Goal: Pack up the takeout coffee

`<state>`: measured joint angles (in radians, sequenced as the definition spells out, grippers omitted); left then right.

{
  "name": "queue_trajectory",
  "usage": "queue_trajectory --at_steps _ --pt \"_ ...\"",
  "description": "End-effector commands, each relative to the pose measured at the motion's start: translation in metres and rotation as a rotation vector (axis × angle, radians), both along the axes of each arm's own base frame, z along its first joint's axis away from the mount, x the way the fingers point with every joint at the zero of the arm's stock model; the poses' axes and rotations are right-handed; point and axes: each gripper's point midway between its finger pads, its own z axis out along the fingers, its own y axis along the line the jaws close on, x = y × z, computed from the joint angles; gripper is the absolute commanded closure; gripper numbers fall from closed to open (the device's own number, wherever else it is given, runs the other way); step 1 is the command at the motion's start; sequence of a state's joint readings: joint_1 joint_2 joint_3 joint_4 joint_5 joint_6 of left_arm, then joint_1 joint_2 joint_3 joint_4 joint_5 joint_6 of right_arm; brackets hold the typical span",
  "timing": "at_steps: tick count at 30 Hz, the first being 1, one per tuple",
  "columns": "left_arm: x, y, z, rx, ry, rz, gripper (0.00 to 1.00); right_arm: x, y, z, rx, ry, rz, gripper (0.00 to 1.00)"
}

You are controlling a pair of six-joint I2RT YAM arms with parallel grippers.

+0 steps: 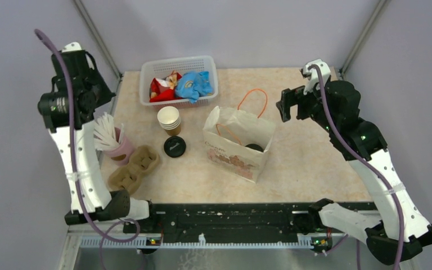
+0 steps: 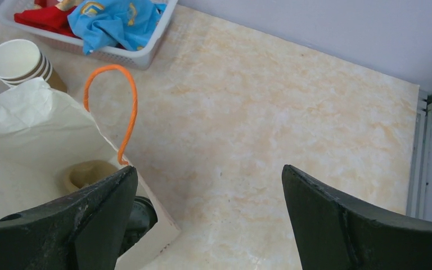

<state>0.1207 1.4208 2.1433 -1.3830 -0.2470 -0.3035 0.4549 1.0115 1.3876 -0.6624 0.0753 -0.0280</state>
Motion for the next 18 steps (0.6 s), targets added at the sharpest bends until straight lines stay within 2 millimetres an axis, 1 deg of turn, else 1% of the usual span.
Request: queue_trajectory --at_steps 1,2,3,5,8,10,11,13,15,16,18 --pt "-0.016 -0.04 0.074 -0.073 -0.294 -0.188 1.0 -0.008 -0.008 0.011 0.005 -0.009 -0.017 0.02" --pt "-0.019 -0.052 0.087 -0.088 -0.347 -0.255 1.0 -0.011 -0.01 0.014 0.004 -0.015 -0.02 0.02" --pt "-0.023 -0.07 0.102 -0.111 -0.409 -0.351 1.0 -0.013 -0.011 0.016 0.006 -0.022 -0.019 0.01" --pt "-0.036 -0.093 0.124 -0.129 -0.507 -0.48 1.0 -0.018 -0.013 0.018 -0.002 -0.033 -0.012 0.01" --pt "-0.059 -0.123 0.146 -0.159 -0.61 -0.65 1.0 -0.026 -0.018 0.013 -0.003 -0.017 -0.021 0.01" --pt "-0.077 -0.144 0.159 -0.18 -0.672 -0.769 1.0 -0.033 -0.02 0.01 0.018 -0.004 -0.026 0.01" --pt "-0.085 -0.155 0.163 -0.2 -0.693 -0.835 1.0 -0.037 -0.019 0.009 0.054 0.012 -0.034 0.01" --pt "-0.103 -0.177 0.169 -0.26 -0.717 -0.974 1.0 -0.046 -0.021 0.007 0.096 0.031 -0.042 0.01" --pt "-0.122 -0.195 0.168 -0.325 -0.721 -1.087 1.0 -0.054 -0.022 0.005 0.126 0.05 -0.046 0.01" --pt "-0.13 -0.202 0.163 -0.353 -0.712 -1.14 1.0 -0.058 -0.023 0.005 0.136 0.055 -0.047 0.01" --pt "-0.139 -0.212 0.148 -0.399 -0.673 -1.21 1.0 -0.065 -0.025 0.007 0.151 0.056 -0.05 0.01"
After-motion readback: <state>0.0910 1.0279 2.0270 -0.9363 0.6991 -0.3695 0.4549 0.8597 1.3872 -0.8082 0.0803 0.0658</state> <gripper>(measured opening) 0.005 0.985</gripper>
